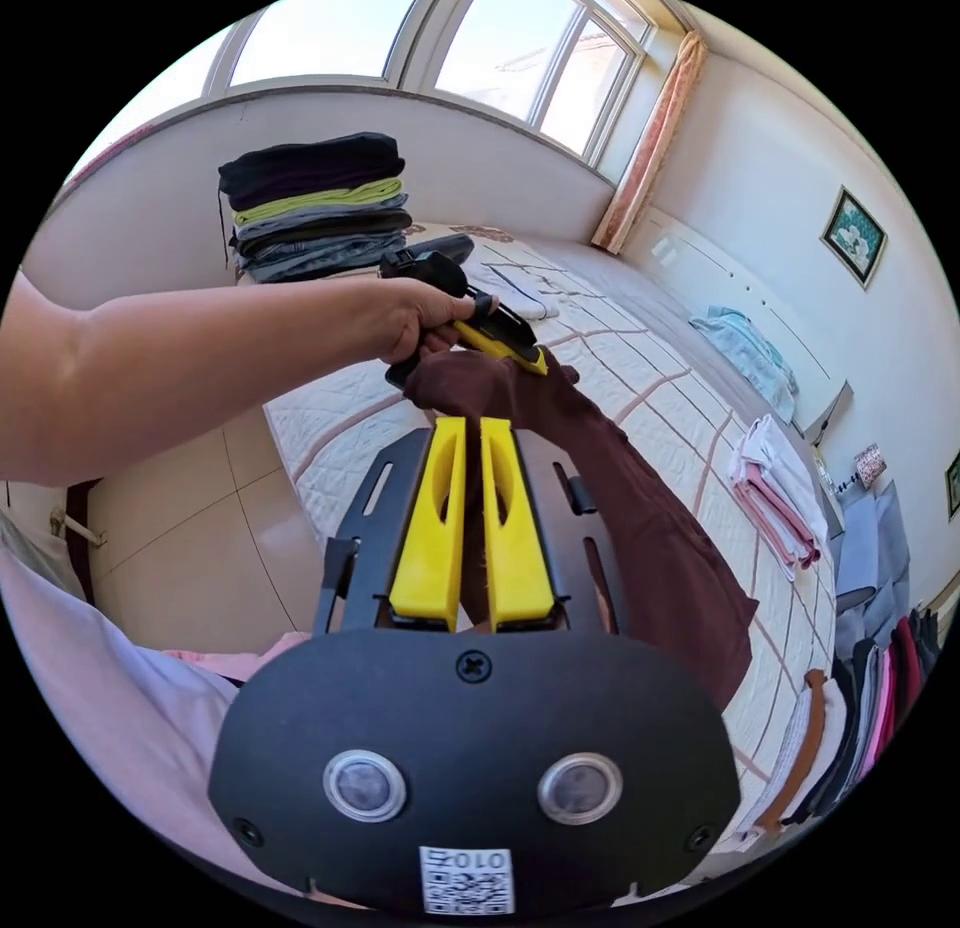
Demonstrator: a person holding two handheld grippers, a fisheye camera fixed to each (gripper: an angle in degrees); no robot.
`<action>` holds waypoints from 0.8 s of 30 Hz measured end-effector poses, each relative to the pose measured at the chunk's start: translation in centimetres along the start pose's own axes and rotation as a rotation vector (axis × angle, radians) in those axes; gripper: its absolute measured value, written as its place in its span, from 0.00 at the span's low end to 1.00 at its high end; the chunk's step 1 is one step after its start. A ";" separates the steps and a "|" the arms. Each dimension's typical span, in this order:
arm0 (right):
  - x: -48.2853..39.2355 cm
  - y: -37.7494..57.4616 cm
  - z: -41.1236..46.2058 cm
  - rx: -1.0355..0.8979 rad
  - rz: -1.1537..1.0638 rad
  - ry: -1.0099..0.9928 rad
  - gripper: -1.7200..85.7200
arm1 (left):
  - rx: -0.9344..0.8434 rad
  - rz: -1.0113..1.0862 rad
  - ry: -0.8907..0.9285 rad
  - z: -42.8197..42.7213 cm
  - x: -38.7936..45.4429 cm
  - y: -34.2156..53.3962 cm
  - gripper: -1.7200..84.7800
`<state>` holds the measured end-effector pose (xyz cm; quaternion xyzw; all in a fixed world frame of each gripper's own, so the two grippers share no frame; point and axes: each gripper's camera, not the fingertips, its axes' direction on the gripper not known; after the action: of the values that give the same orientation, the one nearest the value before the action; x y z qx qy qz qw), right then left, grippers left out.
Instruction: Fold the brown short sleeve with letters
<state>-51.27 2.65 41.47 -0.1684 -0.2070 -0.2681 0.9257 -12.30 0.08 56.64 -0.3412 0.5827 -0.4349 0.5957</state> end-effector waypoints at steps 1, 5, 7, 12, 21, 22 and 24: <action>0.5 0.7 0.1 0.005 0.015 -0.012 0.05 | -0.005 0.013 -0.001 0.4 0.6 -0.2 0.06; 2.5 2.8 1.8 -0.017 0.061 -0.036 0.04 | -0.049 0.072 -0.095 2.1 3.5 -1.0 0.04; 3.6 3.7 2.0 -0.006 0.080 -0.081 0.04 | -0.063 0.087 -0.085 3.6 4.8 -1.4 0.04; 7.9 7.1 1.7 0.044 0.183 -0.234 0.04 | -0.090 0.096 -0.076 6.2 6.6 -1.7 0.04; 18.1 19.0 -2.9 0.235 0.532 -0.407 0.05 | -0.304 0.477 -0.291 20.3 26.4 -3.0 0.04; 19.7 21.7 -3.6 0.280 0.622 -0.422 0.05 | -0.364 0.545 -0.335 24.1 29.7 -2.7 0.04; 21.8 25.9 -4.3 0.333 0.743 -0.433 0.05 | -0.446 0.627 -0.406 30.3 33.7 -1.8 0.04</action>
<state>-18.58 12.19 42.89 -0.1324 -0.3614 0.1602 0.9089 15.58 -34.54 47.59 -0.3467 0.6088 -0.0202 0.7133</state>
